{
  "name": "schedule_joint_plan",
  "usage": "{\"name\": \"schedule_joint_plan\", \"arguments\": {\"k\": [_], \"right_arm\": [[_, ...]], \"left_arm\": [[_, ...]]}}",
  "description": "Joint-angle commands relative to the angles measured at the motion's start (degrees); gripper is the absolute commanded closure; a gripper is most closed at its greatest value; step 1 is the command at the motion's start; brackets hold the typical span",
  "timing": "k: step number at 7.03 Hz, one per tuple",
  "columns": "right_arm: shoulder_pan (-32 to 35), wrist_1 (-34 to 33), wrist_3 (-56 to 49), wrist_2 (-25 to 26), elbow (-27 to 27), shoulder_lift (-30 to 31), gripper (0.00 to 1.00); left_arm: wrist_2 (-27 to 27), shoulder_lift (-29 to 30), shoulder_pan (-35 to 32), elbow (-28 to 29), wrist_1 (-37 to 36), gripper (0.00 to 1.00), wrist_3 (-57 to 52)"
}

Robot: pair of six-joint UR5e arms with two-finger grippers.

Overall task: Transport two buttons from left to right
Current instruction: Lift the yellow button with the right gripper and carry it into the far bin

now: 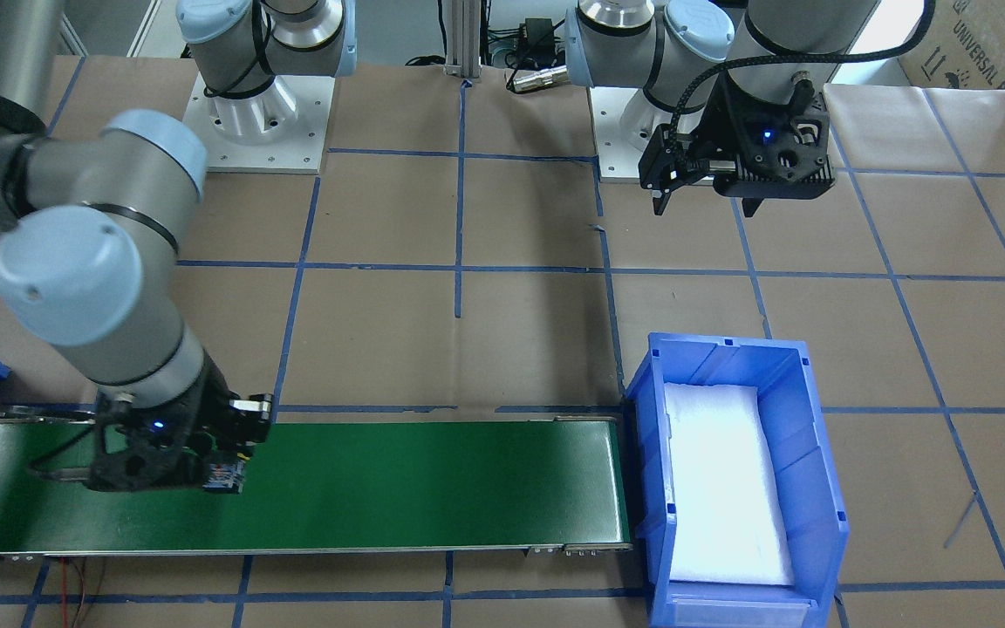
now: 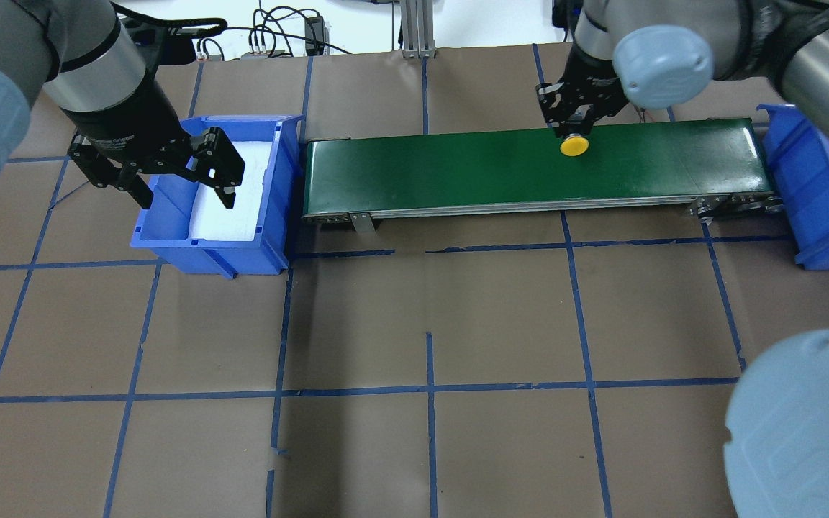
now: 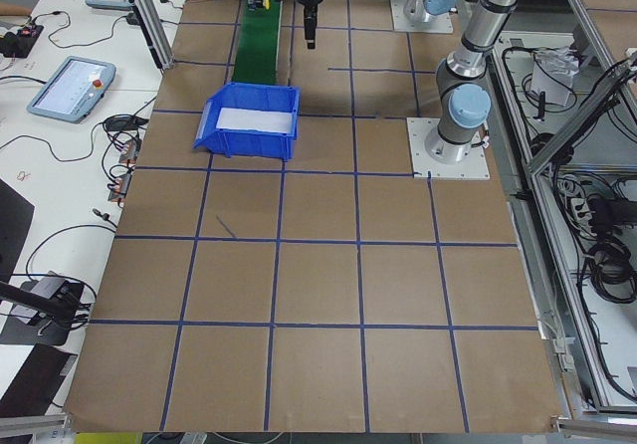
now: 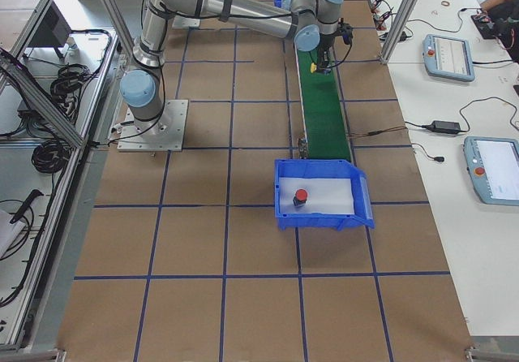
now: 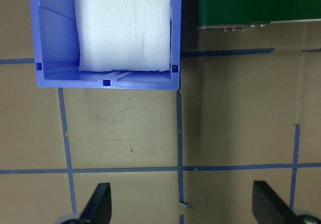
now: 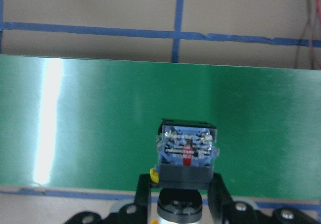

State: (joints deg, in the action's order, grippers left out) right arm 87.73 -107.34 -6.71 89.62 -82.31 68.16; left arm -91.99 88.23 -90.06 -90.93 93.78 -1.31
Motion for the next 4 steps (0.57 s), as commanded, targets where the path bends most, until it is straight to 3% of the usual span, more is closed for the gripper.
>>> {"name": "schedule_joint_plan", "arguments": {"k": [1,4], "right_arm": [[-13.4,6.25,-19.13,0.12,-0.04,6.44,0.88],[-30.47,6.0,-38.78,-0.15,0.05,5.49,0.88]], "left_arm": [[0.06,0.02,0.06,-0.04,0.0,0.0,-0.01],[-0.03,0.02,-0.03,-0.04,0.0,0.0,-0.01]]}}
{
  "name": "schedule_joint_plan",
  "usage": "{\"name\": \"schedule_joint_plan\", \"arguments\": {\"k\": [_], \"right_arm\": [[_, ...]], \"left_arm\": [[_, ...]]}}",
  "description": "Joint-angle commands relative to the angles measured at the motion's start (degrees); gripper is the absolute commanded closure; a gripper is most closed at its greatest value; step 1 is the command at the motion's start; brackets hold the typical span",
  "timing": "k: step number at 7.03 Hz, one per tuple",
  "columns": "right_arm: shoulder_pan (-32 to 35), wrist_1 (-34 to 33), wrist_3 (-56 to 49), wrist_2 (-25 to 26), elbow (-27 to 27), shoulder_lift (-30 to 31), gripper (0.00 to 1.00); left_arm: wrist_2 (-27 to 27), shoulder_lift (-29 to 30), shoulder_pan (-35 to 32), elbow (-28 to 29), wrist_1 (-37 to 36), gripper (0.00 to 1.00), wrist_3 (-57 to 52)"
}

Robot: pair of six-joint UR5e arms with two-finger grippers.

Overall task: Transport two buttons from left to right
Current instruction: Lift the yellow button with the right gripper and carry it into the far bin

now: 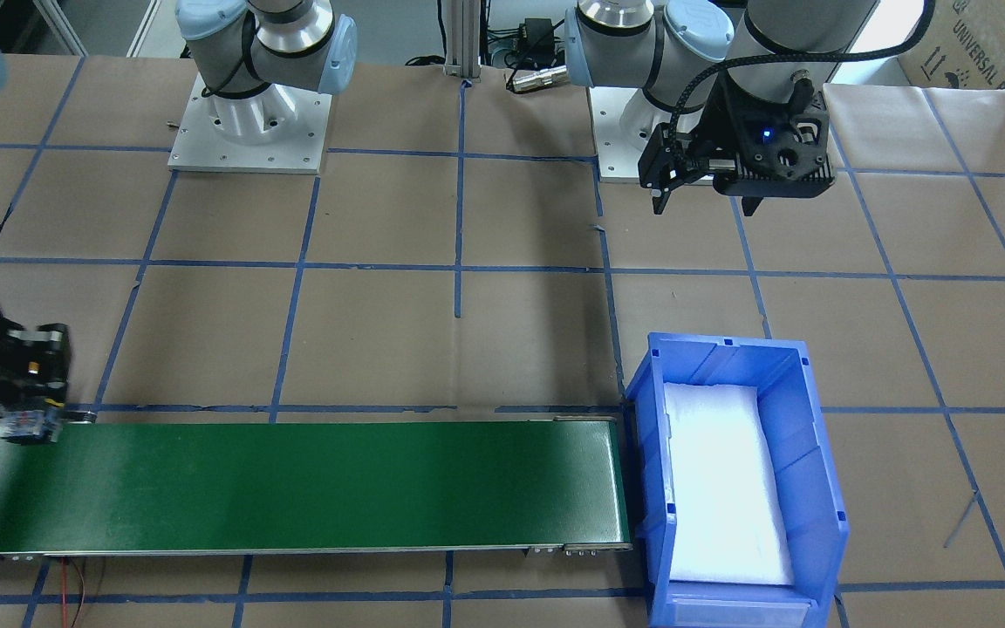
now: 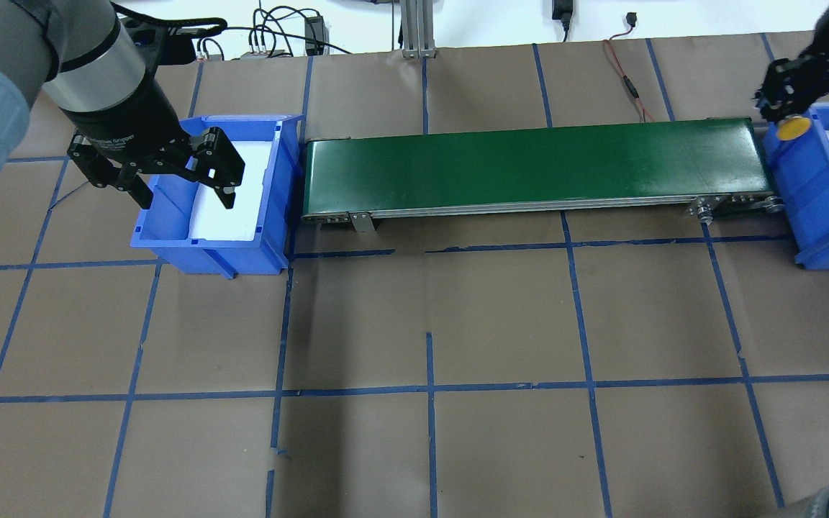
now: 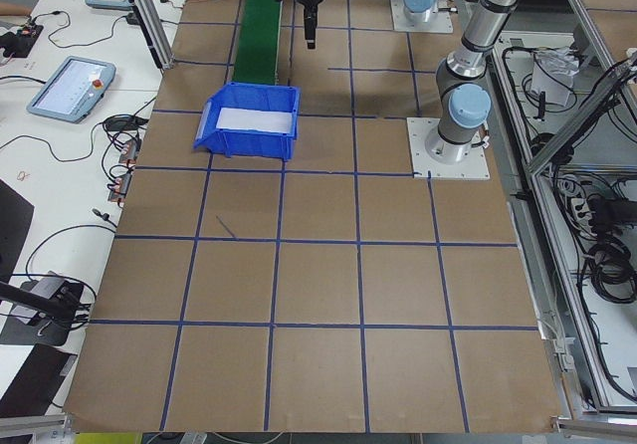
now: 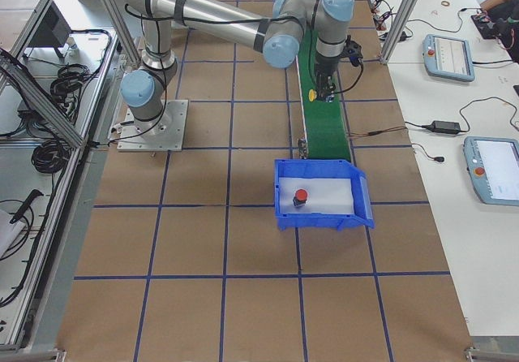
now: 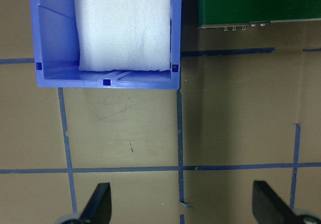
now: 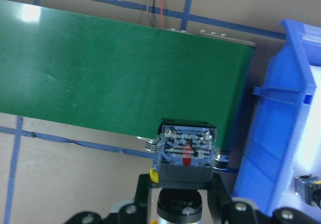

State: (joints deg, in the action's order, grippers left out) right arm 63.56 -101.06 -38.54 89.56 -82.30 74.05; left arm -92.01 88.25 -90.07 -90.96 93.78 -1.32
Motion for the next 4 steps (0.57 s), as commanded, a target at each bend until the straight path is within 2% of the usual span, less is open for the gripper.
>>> {"name": "schedule_joint_plan", "arguments": {"k": [1,3,4], "right_arm": [[-9.73,-1.5,-11.42,-0.09,0.12,-1.7,0.87],[-15.81,-8.68,-18.56,-0.09,0.3,-6.78,0.87],[-16.09,-13.5,-19.02,0.0,0.04,-9.42,0.87]], "left_arm": [[-0.01,0.0,-0.01,0.0,0.0,0.0,0.0],[-0.01,0.0,-0.01,-0.09,0.0,0.0,0.0],[-0.01,0.0,-0.01,0.0,0.0,0.0,0.0]]}}
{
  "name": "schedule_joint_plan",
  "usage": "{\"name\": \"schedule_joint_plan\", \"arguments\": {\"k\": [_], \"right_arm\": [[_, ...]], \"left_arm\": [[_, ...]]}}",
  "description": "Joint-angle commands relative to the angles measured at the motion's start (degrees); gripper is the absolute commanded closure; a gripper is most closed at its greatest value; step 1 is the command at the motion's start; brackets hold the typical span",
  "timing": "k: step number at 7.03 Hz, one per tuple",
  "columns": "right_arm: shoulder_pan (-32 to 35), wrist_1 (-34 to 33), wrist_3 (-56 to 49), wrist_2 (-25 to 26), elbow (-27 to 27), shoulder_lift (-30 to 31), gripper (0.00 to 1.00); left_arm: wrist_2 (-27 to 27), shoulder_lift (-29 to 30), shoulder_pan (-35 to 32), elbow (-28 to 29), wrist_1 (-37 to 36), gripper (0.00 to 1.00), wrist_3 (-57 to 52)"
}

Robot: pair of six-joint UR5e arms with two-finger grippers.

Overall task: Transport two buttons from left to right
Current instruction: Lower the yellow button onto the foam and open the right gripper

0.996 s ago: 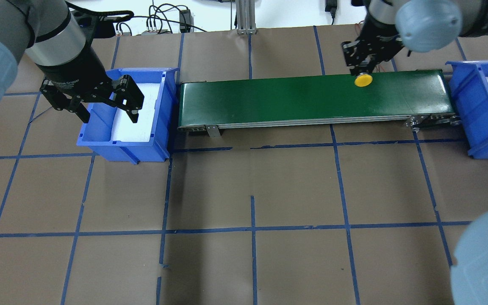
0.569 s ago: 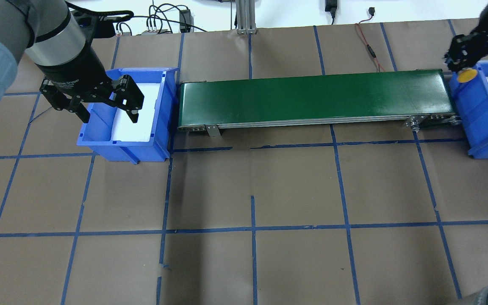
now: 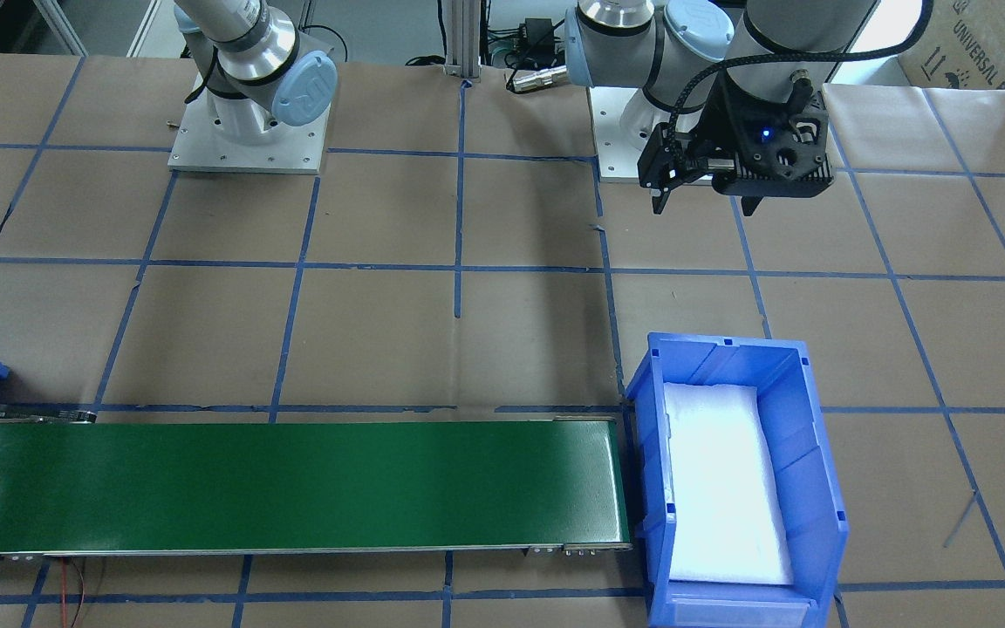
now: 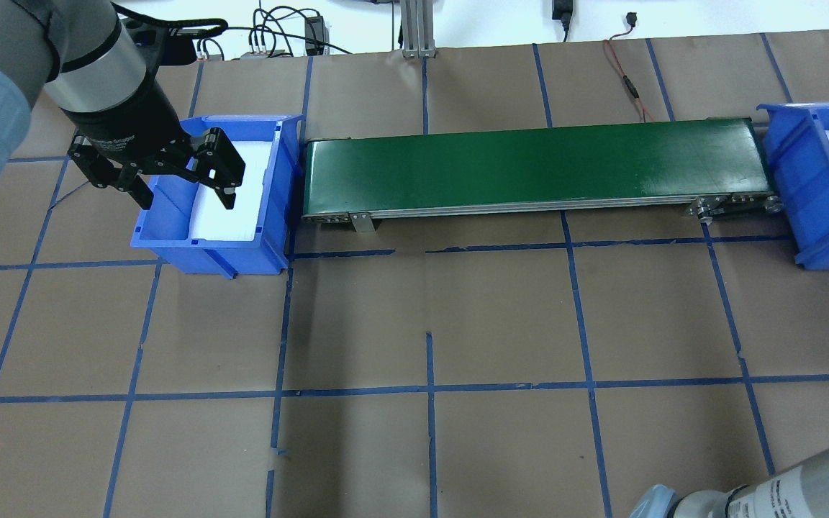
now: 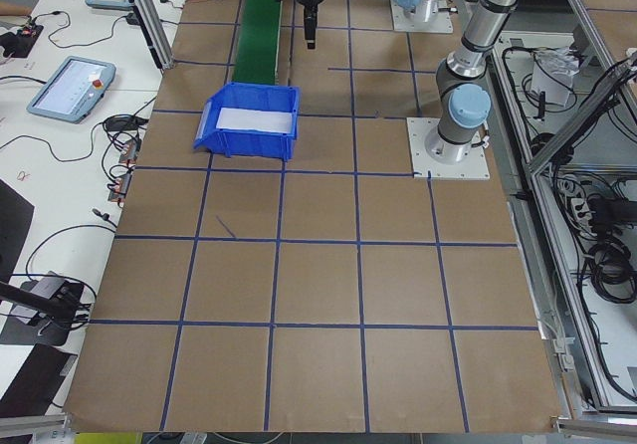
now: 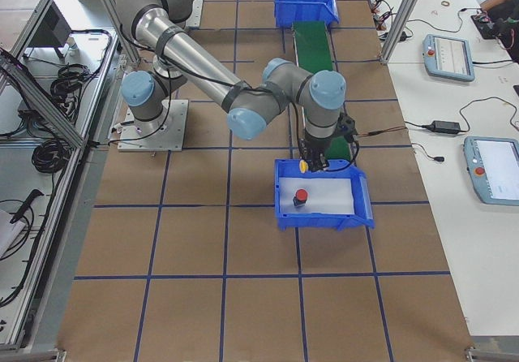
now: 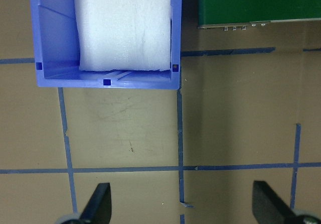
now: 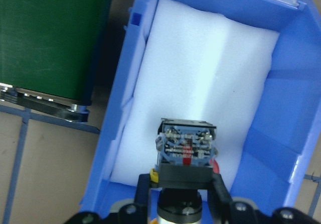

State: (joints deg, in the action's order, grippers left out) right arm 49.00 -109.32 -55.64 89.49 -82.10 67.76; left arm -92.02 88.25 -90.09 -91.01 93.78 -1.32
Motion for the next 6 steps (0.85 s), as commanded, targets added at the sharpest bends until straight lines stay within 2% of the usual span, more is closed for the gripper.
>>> {"name": "schedule_joint_plan", "arguments": {"k": [1,4,6], "right_arm": [[-1.71,-7.2,-2.1,0.15,-0.25,-4.82,0.87],[-1.62,-11.86,-1.66,-0.11,-0.25,-5.8,0.85],[-0.4,-12.31,-0.36,-2.9,-0.25,-6.06,0.85]], "left_arm": [[0.0,-0.01,0.0,-0.04,0.0,0.0,-0.09],[0.0,-0.01,0.0,-0.04,0.0,0.0,-0.09],[0.0,-0.01,0.0,-0.04,0.0,0.0,-0.09]]}}
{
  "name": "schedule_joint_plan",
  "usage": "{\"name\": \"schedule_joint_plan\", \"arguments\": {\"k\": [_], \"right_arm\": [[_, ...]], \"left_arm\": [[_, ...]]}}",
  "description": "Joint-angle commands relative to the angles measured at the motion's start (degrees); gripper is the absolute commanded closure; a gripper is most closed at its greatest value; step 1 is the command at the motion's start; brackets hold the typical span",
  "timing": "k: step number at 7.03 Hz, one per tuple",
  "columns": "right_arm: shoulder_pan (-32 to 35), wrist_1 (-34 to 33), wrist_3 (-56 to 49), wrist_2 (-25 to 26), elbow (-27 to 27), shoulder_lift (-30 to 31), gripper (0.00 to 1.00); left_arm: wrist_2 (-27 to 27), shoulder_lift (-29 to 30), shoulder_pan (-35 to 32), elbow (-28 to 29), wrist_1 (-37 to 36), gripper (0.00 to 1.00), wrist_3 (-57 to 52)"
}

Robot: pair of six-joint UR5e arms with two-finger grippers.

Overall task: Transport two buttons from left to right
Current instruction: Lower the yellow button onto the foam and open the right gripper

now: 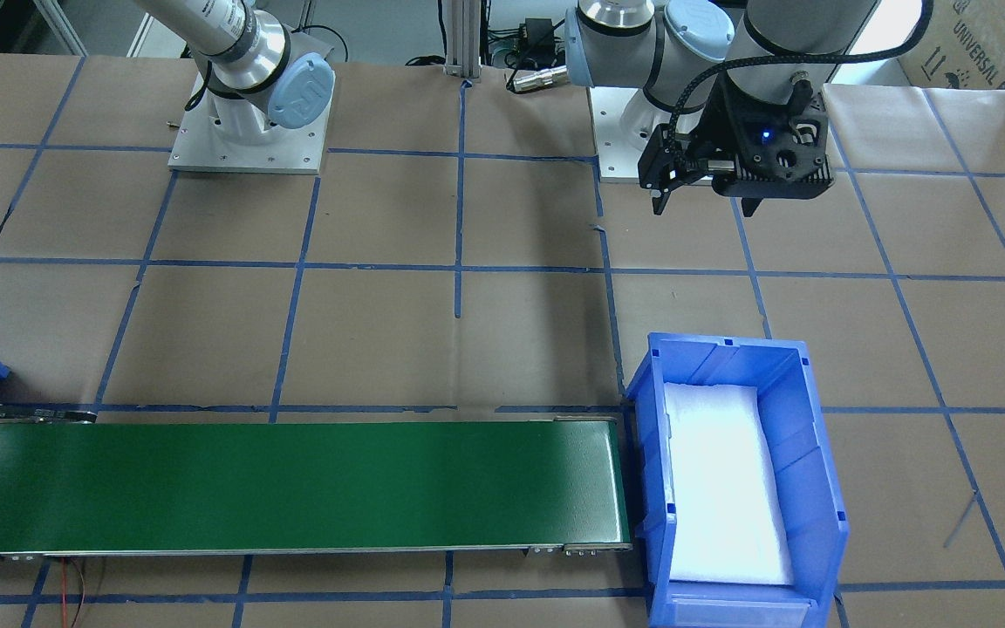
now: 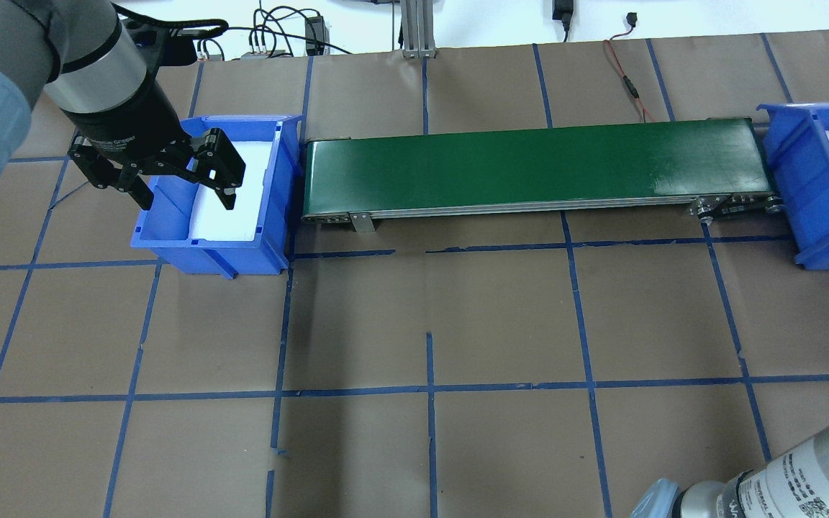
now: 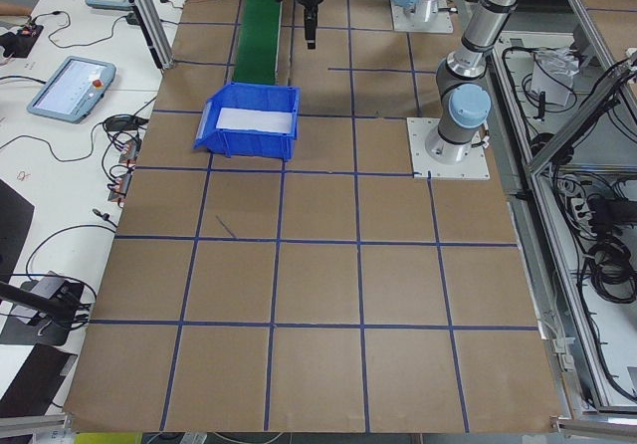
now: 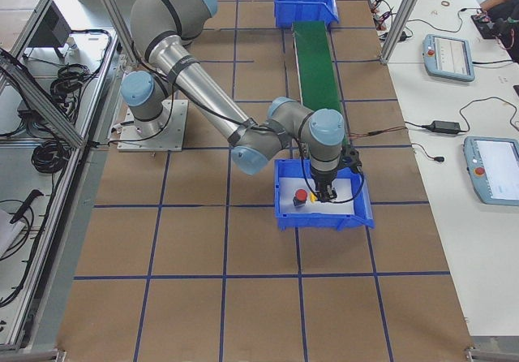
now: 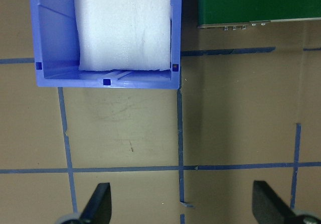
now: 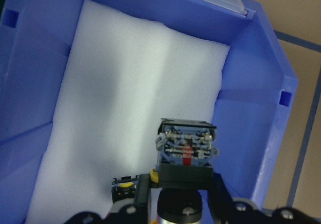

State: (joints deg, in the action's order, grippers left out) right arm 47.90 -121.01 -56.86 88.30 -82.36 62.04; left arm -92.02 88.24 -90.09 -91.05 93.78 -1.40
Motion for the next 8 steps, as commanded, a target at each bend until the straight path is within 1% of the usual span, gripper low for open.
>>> {"name": "schedule_joint_plan", "arguments": {"k": [1,2,4,5,6,7,8], "right_arm": [[1.48,-0.63,1.31,-2.77,-0.17,-0.52,0.84],[2.88,-0.8,1.92,-2.87,-0.08,-0.61,0.84],[2.9,-3.16,1.67,-2.96,-0.26,-2.97,0.83],[2.9,-3.35,1.84,-2.96,-0.26,-3.24,0.68],[2.9,-3.53,1.58,-2.96,-0.17,-3.16,0.22],[2.9,-3.62,1.84,-2.96,-0.17,-3.07,0.0],[2.9,-3.7,1.93,-2.96,-0.17,-2.89,0.0]], "left_arm": [[0.0,0.0,0.0,0.0,0.0,0.0,-0.01],[0.0,0.0,0.0,0.0,0.0,0.0,-0.01],[0.0,0.0,0.0,0.09,0.0,0.0,-0.01],[0.0,0.0,0.0,0.0,0.0,0.0,-0.1],[0.0,0.0,0.0,0.09,0.0,0.0,-0.1],[0.0,0.0,0.0,0.09,0.0,0.0,-0.1],[0.0,-0.09,0.0,0.09,0.0,0.0,-0.1]]}}
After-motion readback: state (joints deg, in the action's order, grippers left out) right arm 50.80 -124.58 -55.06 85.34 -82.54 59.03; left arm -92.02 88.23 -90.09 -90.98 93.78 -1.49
